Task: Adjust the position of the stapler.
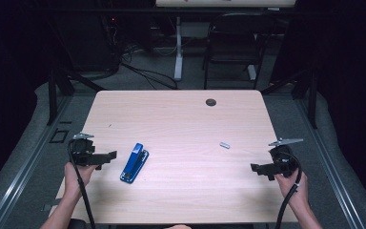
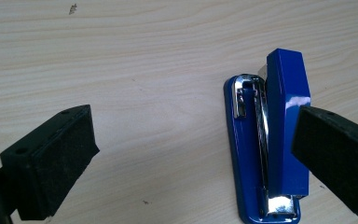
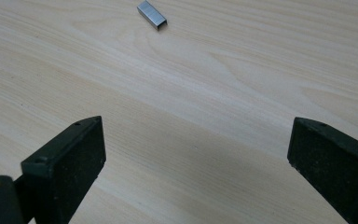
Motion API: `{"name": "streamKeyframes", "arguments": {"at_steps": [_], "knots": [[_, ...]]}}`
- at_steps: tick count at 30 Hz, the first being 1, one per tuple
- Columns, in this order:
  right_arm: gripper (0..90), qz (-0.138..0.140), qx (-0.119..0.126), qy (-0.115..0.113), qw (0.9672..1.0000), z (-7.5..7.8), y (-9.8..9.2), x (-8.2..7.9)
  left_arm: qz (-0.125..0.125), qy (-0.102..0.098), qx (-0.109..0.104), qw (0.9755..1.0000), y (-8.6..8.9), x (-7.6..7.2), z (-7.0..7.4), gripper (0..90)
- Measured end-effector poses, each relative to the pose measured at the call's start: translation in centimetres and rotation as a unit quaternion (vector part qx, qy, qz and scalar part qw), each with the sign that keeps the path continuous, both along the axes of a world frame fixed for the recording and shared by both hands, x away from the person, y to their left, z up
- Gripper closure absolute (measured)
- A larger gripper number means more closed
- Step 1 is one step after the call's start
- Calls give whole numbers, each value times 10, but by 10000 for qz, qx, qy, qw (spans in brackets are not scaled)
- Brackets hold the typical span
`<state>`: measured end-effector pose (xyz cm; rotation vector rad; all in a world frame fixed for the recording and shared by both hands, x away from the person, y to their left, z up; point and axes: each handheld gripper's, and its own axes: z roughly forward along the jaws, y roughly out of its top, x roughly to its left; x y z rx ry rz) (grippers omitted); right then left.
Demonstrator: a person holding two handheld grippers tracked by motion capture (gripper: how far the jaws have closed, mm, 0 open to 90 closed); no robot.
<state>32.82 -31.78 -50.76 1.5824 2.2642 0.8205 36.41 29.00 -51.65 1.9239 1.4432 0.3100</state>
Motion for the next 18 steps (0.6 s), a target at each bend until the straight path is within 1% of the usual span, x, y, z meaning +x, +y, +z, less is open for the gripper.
{"name": "streamKeyframes", "arguments": {"at_steps": [10, 11, 12, 14, 15, 16, 17, 18], "knots": [[39, 3, -6, -1, 10000, 0, 0, 0, -18, -18, 40, 10000, -4, 0, 0, 1], [39, -2, -10, 7, 10000, 0, 0, 0, -30, 15, 49, 10000, -5, 0, 0, 1], [40, 13, 0, 4, 10000, -1, 0, 1, -6, -3, 52, 10000, -6, 0, 0, 1], [40, 8, -36, 9, 10000, -1, 1, 1, -43, 35, 83, 10000, -7, -1, 1, 2], [40, 12, -23, -5, 10000, -1, 1, 1, -26, 32, 106, 9999, -9, -1, 0, 2], [40, 5, -4, -9, 10000, -1, 1, 1, -61, 68, 102, 9999, -10, -1, 0, 2], [40, 28, -16, 23, 10000, -1, 1, 1, -54, 71, 117, 9999, -12, -1, 0, 3], [41, 22, -19, 7, 10000, -1, 1, 0, -68, 59, 133, 9999, -13, -1, 0, 2]]}}
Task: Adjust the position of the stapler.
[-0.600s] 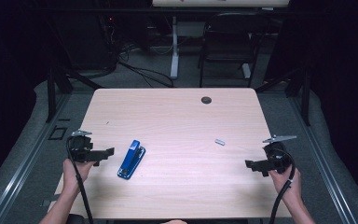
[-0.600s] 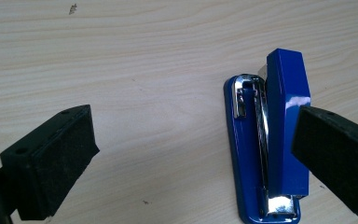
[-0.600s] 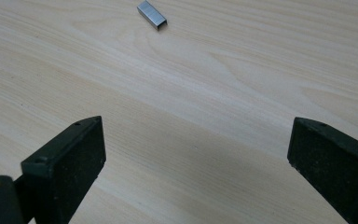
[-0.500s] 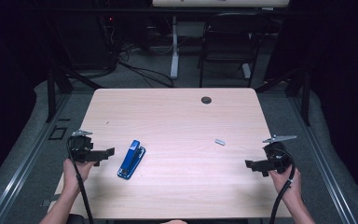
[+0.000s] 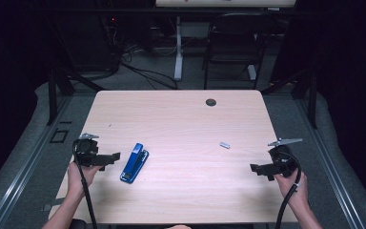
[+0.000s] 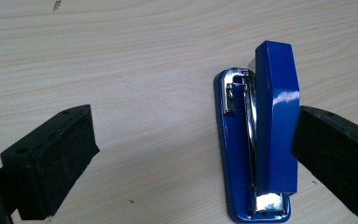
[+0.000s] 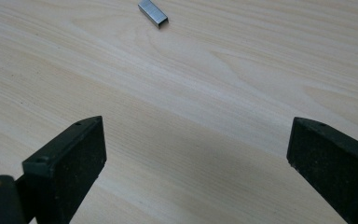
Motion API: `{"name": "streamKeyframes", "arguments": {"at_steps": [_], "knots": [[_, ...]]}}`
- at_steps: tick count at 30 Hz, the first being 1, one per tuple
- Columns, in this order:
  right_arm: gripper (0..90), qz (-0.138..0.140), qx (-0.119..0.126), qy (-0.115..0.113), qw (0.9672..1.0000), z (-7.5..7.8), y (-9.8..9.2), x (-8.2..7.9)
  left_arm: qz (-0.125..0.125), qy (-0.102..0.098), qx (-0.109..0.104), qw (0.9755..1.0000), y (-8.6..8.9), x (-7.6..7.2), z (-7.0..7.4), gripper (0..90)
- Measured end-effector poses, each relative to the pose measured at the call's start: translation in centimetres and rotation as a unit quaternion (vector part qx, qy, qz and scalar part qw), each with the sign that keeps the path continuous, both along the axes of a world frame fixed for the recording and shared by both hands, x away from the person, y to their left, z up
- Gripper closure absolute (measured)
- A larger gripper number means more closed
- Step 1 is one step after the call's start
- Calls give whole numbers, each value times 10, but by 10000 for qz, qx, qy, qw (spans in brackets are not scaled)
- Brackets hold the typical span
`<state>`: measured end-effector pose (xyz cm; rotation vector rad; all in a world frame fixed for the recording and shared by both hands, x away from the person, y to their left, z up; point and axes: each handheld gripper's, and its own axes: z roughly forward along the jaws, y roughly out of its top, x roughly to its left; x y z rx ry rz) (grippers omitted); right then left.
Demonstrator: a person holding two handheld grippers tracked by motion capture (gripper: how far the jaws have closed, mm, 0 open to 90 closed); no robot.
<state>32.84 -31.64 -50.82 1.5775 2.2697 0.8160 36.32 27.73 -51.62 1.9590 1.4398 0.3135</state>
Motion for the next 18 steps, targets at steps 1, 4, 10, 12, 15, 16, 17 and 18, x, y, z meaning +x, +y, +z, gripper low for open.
{"name": "streamKeyframes", "arguments": {"at_steps": [1, 4, 10, 12, 15, 16, 17, 18], "knots": [[42, -6, -9, -6, 10000, 0, 0, 0, -30, 36, 22, 10000, -2, 0, 1, 3], [43, -10, 6, 23, 10000, -1, 0, 0, -43, 34, 60, 10000, -8, 1, 0, 3], [45, -21, -12, 50, 10000, -1, 0, 1, -135, 40, 92, 9999, -17, 2, 0, 9], [45, -17, -10, 43, 10000, -2, 0, 1, -200, 73, 118, 9997, -24, 4, -1, 11], [45, -24, -31, 34, 10000, -2, -1, 1, -262, 67, 177, 9995, -29, 5, -2, 15], [46, -26, -11, 39, 10000, -2, -1, 1, -266, 68, 180, 9995, -30, 5, -3, 16], [46, -32, -17, 46, 10000, -2, -1, 1, -305, 97, 202, 9993, -32, 5, -3, 20], [46, -32, -17, 46, 10000, -2, -1, 1, -290, 81, 202, 9993, -33, 5, -4, 20]]}}
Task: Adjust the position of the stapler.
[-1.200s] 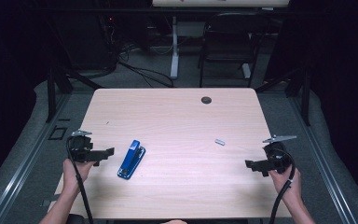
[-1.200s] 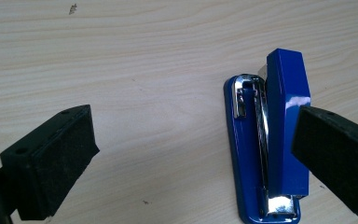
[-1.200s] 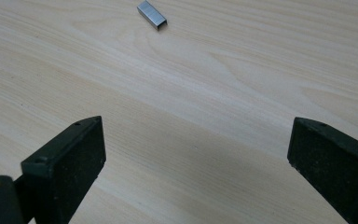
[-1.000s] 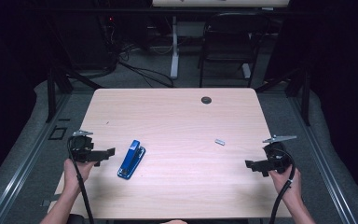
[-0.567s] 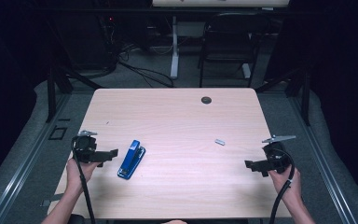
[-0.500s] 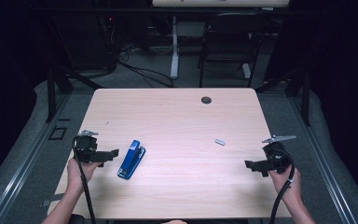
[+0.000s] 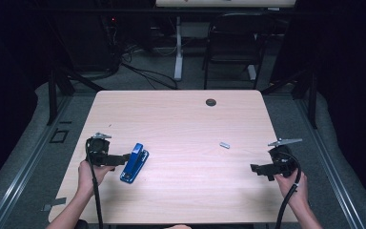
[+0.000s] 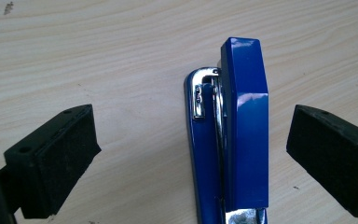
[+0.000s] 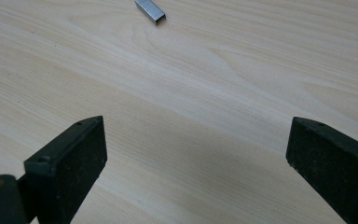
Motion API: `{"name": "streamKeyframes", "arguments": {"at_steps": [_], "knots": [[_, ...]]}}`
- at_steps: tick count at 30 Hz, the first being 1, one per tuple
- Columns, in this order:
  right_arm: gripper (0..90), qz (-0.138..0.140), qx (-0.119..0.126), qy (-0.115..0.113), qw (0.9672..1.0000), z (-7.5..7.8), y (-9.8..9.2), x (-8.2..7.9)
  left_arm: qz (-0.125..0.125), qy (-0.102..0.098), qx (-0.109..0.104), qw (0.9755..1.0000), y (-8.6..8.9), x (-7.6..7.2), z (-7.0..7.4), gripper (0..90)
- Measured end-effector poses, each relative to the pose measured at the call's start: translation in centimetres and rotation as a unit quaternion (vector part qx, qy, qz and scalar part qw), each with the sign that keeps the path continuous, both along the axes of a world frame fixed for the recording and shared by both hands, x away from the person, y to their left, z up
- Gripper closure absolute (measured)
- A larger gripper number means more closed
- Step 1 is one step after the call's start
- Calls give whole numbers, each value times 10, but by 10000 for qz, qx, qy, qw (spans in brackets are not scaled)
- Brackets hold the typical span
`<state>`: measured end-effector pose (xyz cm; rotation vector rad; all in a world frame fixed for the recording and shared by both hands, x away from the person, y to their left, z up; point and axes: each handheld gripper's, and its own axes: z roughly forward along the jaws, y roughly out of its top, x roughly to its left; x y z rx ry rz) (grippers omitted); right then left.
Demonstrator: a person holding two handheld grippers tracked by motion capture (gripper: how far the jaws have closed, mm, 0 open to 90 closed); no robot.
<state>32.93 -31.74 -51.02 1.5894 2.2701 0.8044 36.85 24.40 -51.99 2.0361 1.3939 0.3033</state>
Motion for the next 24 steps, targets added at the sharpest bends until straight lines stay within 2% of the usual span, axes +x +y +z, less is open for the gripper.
{"name": "streamKeyframes", "arguments": {"at_steps": [3, 4, 6, 7, 18, 23, 24], "knots": [[47, 2, 5, 6, 10000, 1, 0, -1, -76, 42, 21, 10000, -4, 1, -1, 43], [48, -7, 12, 11, 10000, 1, 0, -1, -93, 77, 40, 9999, -6, 1, -2, 94], [48, -13, 19, 15, 10000, 1, 0, -1, -154, 86, 62, 9998, -9, 2, -3, 100], [49, -30, 23, 21, 10000, 0, 0, -1, -216, 113, 116, 9996, -13, 2, -4, 130], [51, -26, -7, 33, 10000, 0, -1, 0, -294, 276, 275, 9988, -25, 9, -13, 162], [52, -43, -6, 64, 10000, 0, 0, 0, -372, 352, 351, 9981, -33, 15, -18, 217], [53, -29, -5, 20, 10000, 0, 0, 0, -403, 366, 363, 9979, -34, 15, -19, 254]]}}
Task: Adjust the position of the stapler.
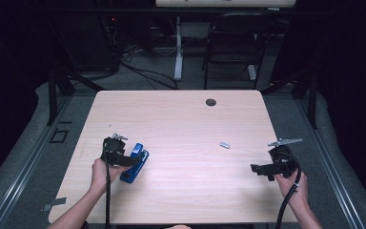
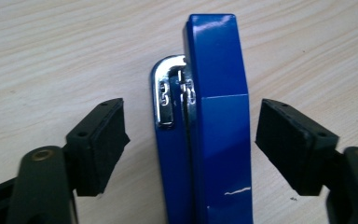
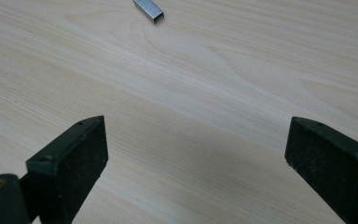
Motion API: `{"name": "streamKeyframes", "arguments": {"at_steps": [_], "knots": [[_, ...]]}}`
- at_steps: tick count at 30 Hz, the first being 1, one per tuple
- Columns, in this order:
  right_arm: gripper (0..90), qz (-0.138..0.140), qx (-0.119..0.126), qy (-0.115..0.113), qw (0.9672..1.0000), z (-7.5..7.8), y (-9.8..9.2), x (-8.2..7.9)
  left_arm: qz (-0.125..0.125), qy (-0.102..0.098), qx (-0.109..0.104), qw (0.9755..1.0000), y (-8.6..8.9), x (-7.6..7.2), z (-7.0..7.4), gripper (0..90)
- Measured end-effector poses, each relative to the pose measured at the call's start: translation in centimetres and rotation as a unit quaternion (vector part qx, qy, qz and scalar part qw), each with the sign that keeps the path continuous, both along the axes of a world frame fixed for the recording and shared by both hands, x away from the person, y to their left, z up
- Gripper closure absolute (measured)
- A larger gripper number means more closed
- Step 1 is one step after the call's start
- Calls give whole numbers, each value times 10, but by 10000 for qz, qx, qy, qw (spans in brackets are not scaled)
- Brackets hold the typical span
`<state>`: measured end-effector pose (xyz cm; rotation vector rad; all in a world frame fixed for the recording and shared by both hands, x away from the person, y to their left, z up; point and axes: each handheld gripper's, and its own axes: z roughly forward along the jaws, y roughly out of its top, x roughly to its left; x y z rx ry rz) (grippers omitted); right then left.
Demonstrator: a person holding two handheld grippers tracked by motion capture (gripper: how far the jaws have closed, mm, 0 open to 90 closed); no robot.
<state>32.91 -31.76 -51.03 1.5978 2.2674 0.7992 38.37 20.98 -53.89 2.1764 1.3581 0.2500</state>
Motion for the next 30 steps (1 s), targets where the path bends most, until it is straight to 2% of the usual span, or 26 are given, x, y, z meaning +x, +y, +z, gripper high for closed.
{"name": "streamKeyframes", "arguments": {"at_steps": [3, 11, 18, 22, 23, 24, 25, 27, 30], "knots": [[54, -9, 10, 15, 10000, 0, 0, 0, -29, 61, 141, 9999, -7, 3, -5, 284], [56, -7, 18, 63, 10000, -1, 0, 1, -134, 166, 333, 9992, -14, 8, -14, 395], [58, -1, 16, 68, 10000, -2, 0, 1, -134, 28, 333, 9994, -14, 9, -13, 470], [60, -4, 14, 100, 9999, -2, 1, 1, -208, -119, 492, 9985, -16, 7, -10, 494], [61, 12, 5, 117, 9999, -2, 1, 1, -257, -179, 462, 9984, -15, 6, -9, 617], [61, 12, 5, 117, 9999, -2, 1, 1, -303, -153, 313, 9989, -15, 5, -8, 617], [61, 2, -22, 106, 9999, -3, 1, 1, -327, -111, 303, 9989, -16, 6, -10, 625], [62, 23, -24, 153, 9999, -3, 2, 2, -384, -171, 459, 9981, -19, 5, -9, 616], [63, 50, -8, 123, 9999, -3, 2, 1, -362, -160, 404, 9984, -18, 5, -10, 618]]}}
